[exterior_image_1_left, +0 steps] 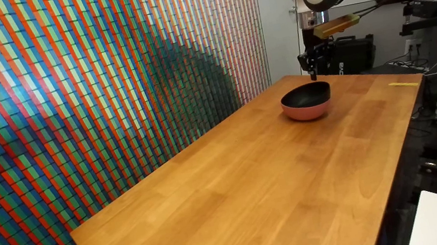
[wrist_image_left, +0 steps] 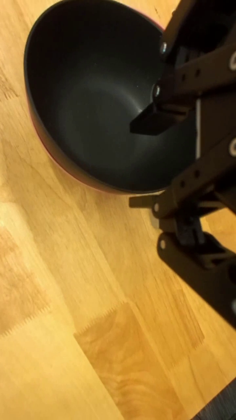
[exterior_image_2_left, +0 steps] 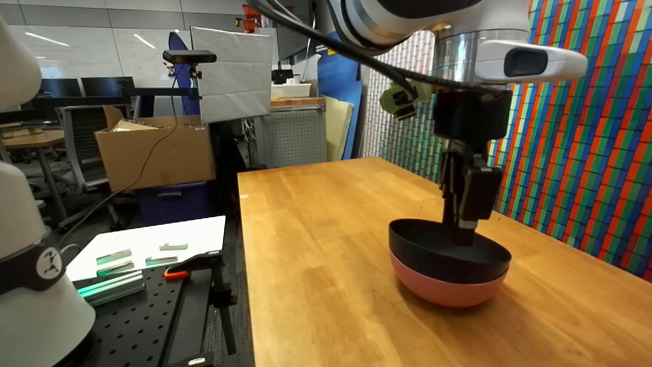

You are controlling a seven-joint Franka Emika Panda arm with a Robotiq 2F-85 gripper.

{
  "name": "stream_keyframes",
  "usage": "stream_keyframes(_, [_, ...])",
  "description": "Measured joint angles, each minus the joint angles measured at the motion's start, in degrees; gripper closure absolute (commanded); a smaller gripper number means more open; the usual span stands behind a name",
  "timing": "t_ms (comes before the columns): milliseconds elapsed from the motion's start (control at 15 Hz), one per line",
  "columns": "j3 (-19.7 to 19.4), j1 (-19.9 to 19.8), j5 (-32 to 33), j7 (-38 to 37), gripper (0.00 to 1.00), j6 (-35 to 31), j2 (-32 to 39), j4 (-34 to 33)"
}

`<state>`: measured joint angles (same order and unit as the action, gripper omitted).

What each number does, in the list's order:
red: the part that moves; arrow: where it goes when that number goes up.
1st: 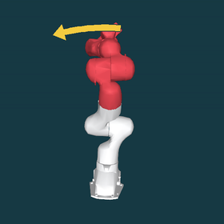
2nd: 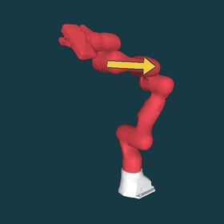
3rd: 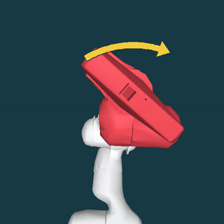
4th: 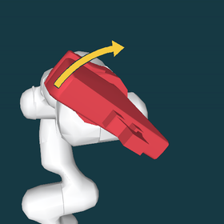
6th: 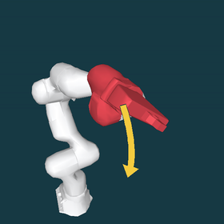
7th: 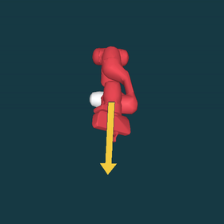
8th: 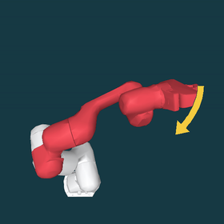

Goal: Put the black bowl on top of the pink bowl

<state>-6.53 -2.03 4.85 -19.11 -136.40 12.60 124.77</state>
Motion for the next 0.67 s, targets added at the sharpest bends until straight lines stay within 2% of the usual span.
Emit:
stream_keyframes(133, [0.0,0.0,0.0,0.0,0.02,0.0,-0.9,-0.1])
stream_keyframes(200, [0.0,0.0,0.0,0.1,0.00,0.0,-1.6,-0.1])
stream_keyframes(667, [2.6,0.7,0.0,4.1,0.00,4.3,-11.8,-0.1])
